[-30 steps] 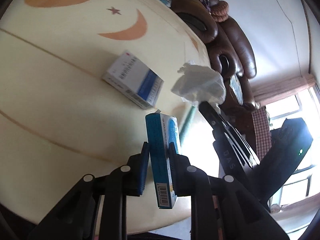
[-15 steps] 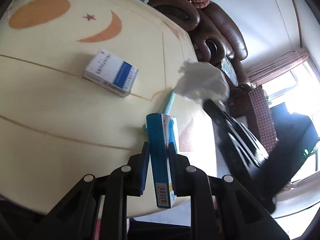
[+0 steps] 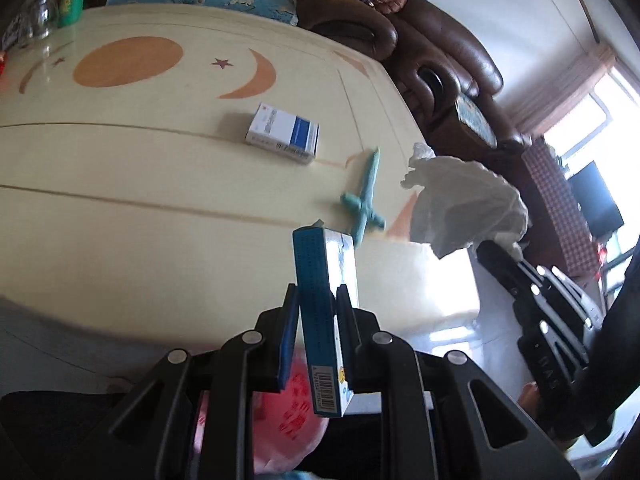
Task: Collect trash
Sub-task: 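Carry the medicine box and tissue with both tools over the pink bin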
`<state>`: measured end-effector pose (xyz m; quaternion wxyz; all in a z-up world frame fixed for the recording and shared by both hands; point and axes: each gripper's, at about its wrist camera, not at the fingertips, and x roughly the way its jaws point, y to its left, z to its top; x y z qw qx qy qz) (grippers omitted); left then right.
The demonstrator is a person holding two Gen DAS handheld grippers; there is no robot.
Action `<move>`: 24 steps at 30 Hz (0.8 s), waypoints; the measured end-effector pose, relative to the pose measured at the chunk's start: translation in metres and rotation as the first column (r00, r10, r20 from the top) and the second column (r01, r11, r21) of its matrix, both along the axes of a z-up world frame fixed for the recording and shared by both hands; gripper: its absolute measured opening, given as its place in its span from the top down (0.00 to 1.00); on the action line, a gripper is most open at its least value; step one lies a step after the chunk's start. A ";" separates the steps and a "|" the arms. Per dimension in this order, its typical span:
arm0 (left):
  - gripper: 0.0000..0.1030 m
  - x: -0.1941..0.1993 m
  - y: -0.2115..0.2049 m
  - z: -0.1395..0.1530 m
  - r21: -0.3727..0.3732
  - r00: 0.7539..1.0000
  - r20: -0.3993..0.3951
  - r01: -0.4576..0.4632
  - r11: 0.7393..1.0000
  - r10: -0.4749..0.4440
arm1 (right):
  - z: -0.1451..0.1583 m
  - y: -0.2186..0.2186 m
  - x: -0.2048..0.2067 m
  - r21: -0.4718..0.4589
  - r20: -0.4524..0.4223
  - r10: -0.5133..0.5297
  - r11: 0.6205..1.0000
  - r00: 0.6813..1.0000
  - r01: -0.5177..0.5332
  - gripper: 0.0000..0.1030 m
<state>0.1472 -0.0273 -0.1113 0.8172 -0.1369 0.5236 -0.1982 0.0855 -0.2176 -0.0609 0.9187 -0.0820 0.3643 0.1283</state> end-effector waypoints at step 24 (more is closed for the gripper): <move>0.81 -0.116 0.010 -0.099 0.166 0.980 -0.130 0.174 0.971 -0.154 | -0.104 0.053 -0.122 -0.018 -0.289 -0.032 0.999 0.957 0.028 0.95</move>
